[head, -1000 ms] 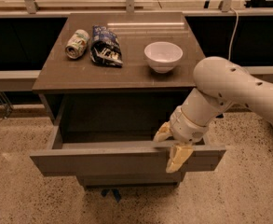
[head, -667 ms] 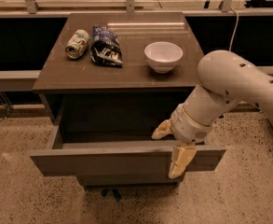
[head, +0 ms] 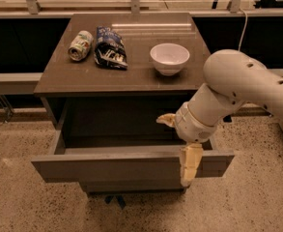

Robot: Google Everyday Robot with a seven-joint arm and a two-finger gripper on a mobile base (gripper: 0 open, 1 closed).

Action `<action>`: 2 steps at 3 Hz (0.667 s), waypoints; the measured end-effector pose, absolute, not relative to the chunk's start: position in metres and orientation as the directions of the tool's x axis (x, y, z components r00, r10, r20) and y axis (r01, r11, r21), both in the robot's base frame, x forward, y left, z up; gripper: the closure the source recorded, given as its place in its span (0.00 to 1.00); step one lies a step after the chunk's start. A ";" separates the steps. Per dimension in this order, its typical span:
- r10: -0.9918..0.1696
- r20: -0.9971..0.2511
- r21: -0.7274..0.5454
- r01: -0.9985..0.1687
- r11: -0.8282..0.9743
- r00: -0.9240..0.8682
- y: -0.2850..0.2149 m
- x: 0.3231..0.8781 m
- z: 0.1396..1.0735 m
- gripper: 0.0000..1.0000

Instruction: Open top drawer

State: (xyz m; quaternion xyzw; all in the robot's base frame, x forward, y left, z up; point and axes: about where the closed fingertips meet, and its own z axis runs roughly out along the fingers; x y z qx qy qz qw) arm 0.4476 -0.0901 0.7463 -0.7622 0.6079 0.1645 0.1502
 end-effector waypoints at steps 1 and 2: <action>-0.887 -0.426 -0.062 -0.984 -0.167 0.177 -0.097 0.471 0.739 0.00; -0.898 -0.418 -0.067 -0.990 -0.124 0.141 -0.102 0.494 0.726 0.15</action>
Offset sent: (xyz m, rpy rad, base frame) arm 0.0773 -0.0204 -0.0394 -0.0234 -0.0443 -0.1580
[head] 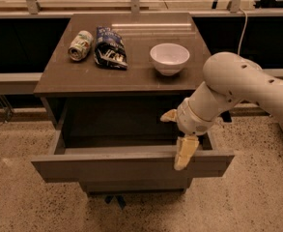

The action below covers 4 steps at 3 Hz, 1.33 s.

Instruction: Open top drawer

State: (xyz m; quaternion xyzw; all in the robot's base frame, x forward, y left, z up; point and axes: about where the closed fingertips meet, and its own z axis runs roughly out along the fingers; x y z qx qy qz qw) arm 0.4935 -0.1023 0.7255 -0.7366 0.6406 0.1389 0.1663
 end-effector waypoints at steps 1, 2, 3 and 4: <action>-0.898 -0.423 -0.073 -0.993 -0.097 0.119 -0.106 0.514 0.722 0.38; -0.888 -0.448 -0.068 -0.995 -0.077 0.099 -0.111 0.533 0.724 0.63; -0.879 -0.470 -0.072 -0.996 -0.050 0.079 -0.114 0.545 0.708 0.86; -0.868 -0.488 -0.124 -0.992 -0.034 0.091 -0.108 0.555 0.689 1.00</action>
Offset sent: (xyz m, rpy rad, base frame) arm 0.0619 -0.0164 0.0039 0.0681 0.0050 -0.0713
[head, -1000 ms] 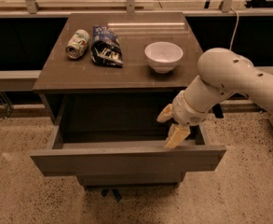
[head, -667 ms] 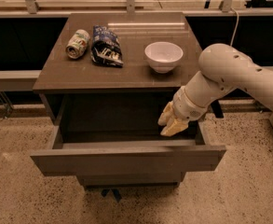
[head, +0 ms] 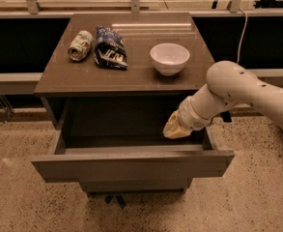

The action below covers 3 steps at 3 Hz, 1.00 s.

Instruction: Open top drawer

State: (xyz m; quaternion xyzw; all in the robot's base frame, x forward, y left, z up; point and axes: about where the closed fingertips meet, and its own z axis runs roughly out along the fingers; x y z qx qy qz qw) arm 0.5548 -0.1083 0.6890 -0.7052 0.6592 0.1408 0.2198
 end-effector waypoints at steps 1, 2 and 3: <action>-0.852 -0.510 -0.198 -0.980 -0.019 0.119 -0.095 0.563 0.669 1.00; -0.829 -0.537 -0.247 -0.969 -0.023 0.156 -0.080 0.573 0.656 1.00; -0.786 -0.588 -0.275 -0.961 -0.028 0.191 -0.066 0.583 0.647 1.00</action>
Offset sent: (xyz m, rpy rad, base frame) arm 0.0330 0.0439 -0.0449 0.1240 -0.1859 0.0144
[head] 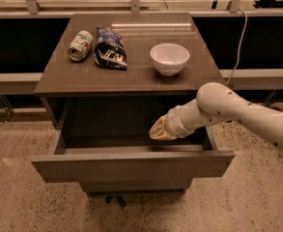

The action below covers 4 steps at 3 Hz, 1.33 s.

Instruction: Open top drawer

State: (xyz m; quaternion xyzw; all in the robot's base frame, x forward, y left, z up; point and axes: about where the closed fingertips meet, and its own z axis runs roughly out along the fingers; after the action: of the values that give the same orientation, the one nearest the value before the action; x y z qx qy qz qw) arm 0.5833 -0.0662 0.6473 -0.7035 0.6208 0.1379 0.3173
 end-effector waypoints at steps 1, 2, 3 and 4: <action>-0.713 -0.658 -0.303 -0.952 -0.046 0.243 -0.044 0.593 0.636 1.00; -0.680 -0.680 -0.311 -0.948 -0.068 0.272 -0.029 0.596 0.629 1.00; -0.653 -0.699 -0.299 -0.949 -0.102 0.291 -0.013 0.592 0.619 1.00; -0.609 -0.736 -0.277 -0.952 -0.129 0.297 -0.001 0.572 0.623 1.00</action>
Offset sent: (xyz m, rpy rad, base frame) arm 0.0189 0.0515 -0.0241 0.1760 -0.0438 0.1185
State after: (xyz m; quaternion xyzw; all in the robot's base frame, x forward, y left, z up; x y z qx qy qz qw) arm 0.5725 -0.0006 0.6228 -0.7150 0.5458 0.2314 0.3707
